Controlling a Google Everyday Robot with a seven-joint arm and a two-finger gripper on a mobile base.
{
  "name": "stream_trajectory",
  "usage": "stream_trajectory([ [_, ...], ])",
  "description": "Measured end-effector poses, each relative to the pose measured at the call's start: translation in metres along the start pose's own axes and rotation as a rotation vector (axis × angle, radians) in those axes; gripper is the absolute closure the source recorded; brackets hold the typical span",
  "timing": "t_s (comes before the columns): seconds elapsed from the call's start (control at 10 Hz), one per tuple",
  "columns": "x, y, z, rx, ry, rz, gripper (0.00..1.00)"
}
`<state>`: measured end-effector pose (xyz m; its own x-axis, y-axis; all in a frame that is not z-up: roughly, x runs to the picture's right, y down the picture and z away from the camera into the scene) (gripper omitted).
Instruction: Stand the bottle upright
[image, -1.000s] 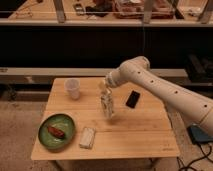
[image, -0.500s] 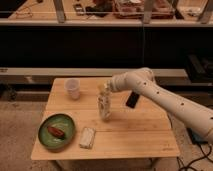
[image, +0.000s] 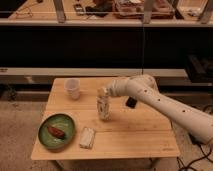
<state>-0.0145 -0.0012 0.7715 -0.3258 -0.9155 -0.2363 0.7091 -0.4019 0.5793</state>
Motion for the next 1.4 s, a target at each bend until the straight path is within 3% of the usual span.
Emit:
stream_trajectory([
  [0.2, -0.004, -0.003, 0.002, -0.009, 0.005, -0.025, 1.0],
  [0.6, -0.007, 0.001, -0.001, -0.069, 0.014, -0.062, 0.97],
  [1.1, -0.014, -0.003, 0.0, -0.076, 0.021, 0.017, 0.48],
  [1.4, -0.019, -0.006, 0.004, -0.07, 0.004, 0.037, 0.22],
])
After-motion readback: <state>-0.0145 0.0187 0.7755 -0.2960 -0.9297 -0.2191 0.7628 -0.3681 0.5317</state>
